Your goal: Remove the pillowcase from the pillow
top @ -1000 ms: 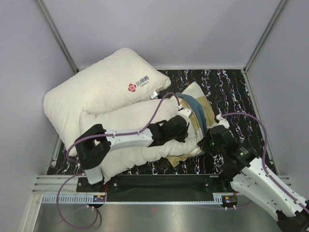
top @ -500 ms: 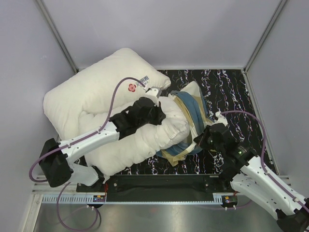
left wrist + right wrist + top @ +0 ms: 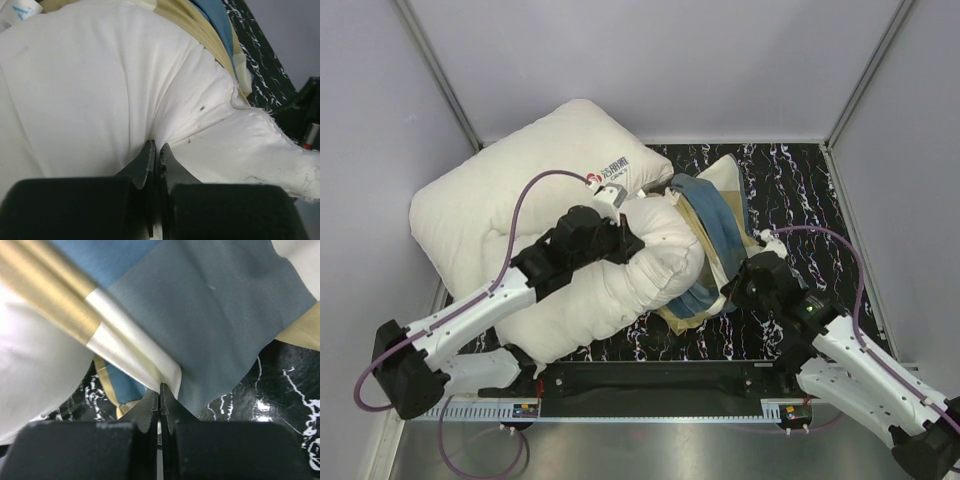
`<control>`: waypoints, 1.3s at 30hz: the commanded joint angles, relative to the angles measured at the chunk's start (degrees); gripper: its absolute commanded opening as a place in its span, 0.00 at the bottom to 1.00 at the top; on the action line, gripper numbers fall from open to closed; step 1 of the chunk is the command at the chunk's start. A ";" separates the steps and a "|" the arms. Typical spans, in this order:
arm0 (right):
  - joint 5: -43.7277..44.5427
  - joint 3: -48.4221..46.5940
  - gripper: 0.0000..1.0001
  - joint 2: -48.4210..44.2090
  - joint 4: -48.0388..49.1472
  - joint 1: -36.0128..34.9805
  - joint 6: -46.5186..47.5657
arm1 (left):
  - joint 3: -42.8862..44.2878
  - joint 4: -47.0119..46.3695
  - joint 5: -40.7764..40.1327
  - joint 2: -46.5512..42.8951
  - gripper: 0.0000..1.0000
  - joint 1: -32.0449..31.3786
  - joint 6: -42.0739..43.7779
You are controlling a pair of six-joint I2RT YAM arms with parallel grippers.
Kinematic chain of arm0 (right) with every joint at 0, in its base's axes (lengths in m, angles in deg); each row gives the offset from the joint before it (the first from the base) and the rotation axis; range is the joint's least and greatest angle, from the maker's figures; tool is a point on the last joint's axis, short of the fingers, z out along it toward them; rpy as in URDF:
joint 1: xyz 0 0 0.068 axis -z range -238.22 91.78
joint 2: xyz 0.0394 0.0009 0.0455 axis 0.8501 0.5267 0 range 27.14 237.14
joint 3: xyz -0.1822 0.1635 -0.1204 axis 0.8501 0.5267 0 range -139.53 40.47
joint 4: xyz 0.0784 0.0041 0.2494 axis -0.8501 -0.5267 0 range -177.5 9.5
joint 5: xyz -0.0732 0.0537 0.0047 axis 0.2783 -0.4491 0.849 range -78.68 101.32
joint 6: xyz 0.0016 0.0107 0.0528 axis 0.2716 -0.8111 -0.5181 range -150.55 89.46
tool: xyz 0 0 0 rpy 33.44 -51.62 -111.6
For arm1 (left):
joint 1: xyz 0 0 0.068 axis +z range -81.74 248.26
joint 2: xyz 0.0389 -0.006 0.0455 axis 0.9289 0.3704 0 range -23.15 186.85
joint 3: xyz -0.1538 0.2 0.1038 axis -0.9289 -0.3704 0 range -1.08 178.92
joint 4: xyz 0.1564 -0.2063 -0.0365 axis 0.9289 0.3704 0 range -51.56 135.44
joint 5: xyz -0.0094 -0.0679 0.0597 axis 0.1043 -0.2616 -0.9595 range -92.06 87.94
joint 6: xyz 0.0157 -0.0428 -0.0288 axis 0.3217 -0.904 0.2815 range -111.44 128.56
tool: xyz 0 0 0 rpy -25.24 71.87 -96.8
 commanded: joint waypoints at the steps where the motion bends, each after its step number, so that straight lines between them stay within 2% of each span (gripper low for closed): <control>1: 2.86 -2.50 0.00 3.38 -0.28 -0.75 2.43 | -8.34 2.77 1.83 -6.72 0.00 2.72 3.28; 4: 5.31 -4.86 0.00 7.69 1.83 -0.67 4.28 | -16.16 -0.31 3.79 -11.47 0.00 1.15 1.61; 7: 7.69 -8.46 0.00 12.08 2.28 -0.67 6.56 | -20.32 -1.37 2.40 -14.20 0.00 -1.31 -0.06; 10: 9.11 -12.94 0.02 14.55 1.49 -0.75 8.06 | -24.01 -3.12 1.69 -13.68 0.00 -4.12 -1.90; 14: 10.78 -19.19 0.08 12.98 -0.88 -0.67 10.78 | -26.30 -5.58 -0.68 -10.35 0.00 -8.52 -4.10; 16: 11.04 -22.69 0.23 11.83 -1.50 -0.76 12.01 | -26.48 -7.33 -1.04 -7.62 0.00 -11.24 -4.63; 18: 10.69 -24.99 0.55 10.86 -1.68 -0.67 14.29 | -26.31 -7.78 -2.88 -4.99 0.00 -12.74 -5.60; 19: 10.69 -26.74 0.78 10.86 -1.68 -0.67 15.09 | -26.31 -8.39 -3.23 -4.28 0.00 -13.70 -6.03; 22: 10.95 -28.77 0.94 12.26 -0.80 -0.58 17.64 | -26.92 -9.97 -3.41 -2.78 0.00 -15.55 -7.62; 24: 11.48 -28.78 1.00 14.37 1.38 -0.67 19.31 | -27.53 -10.68 -3.76 -2.60 0.00 -16.43 -9.02; 32: 10.61 -26.15 1.00 23.77 13.95 0.56 22.21 | -30.00 -12.09 -5.69 -3.83 0.00 -21.00 -13.07; 39: 12.01 -26.85 1.00 32.38 15.55 1.44 23.53 | -29.82 -10.16 -9.03 -4.53 0.00 -25.05 -15.09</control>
